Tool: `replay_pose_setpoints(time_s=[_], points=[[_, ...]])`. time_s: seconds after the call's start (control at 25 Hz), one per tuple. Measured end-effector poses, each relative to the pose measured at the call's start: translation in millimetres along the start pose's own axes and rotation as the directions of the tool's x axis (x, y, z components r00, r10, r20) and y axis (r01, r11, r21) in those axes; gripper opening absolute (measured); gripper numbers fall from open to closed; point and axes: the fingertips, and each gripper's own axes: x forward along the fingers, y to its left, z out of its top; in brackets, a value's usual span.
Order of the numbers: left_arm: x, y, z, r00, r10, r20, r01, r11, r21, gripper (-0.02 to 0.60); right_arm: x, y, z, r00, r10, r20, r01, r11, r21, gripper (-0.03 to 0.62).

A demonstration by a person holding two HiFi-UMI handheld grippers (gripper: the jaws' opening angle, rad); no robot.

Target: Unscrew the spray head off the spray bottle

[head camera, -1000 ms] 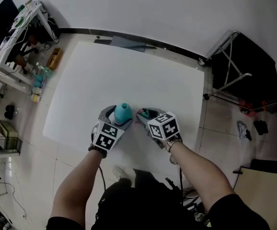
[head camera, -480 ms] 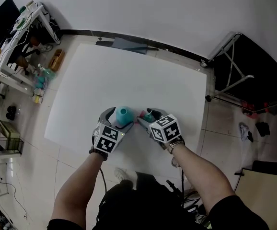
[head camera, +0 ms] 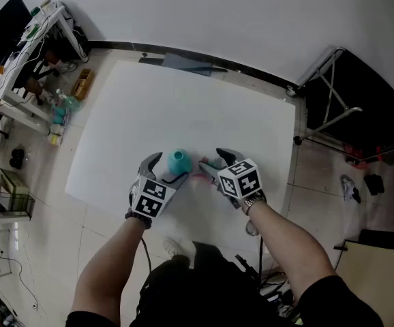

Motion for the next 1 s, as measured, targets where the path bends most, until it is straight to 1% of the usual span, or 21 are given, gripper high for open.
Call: replay_pose_setpoints(time_s=[0.4, 0.56, 0.64, 0.76, 0.88, 1.0], points=[[-19, -6, 4, 0.999, 0.009, 0.033, -0.009, 1.0, 0.009, 0.403, -17, 14, 7, 0.998, -0.047, 0.03, 0.048, 0.997, -0.058, 0.284], [-28, -11, 8, 0.998, 0.004, 0.056, -0.004, 1.0, 0.012, 0.371, -27, 24, 9, 0.997, -0.057, 0.043, 0.06, 0.995, -0.076, 0.276], [-33, -14, 9, 0.998, 0.003, 0.065, -0.003, 1.0, 0.011, 0.348, -32, 31, 9, 0.997, -0.058, 0.049, 0.062, 0.994, -0.088, 0.231], [-42, -18, 11, 0.997, 0.0, 0.079, -0.001, 1.0, 0.007, 0.288, -39, 43, 6, 0.996, -0.062, 0.057, 0.068, 0.993, -0.097, 0.168], [-49, -26, 13, 0.996, -0.014, 0.092, 0.013, 1.0, 0.013, 0.202, -47, 53, 4, 0.995, -0.074, 0.069, 0.081, 0.992, -0.101, 0.083], [-57, -35, 16, 0.994, -0.028, 0.109, 0.025, 0.999, 0.027, 0.109, -54, 64, 3, 0.991, -0.101, 0.087, 0.111, 0.987, -0.112, 0.007]])
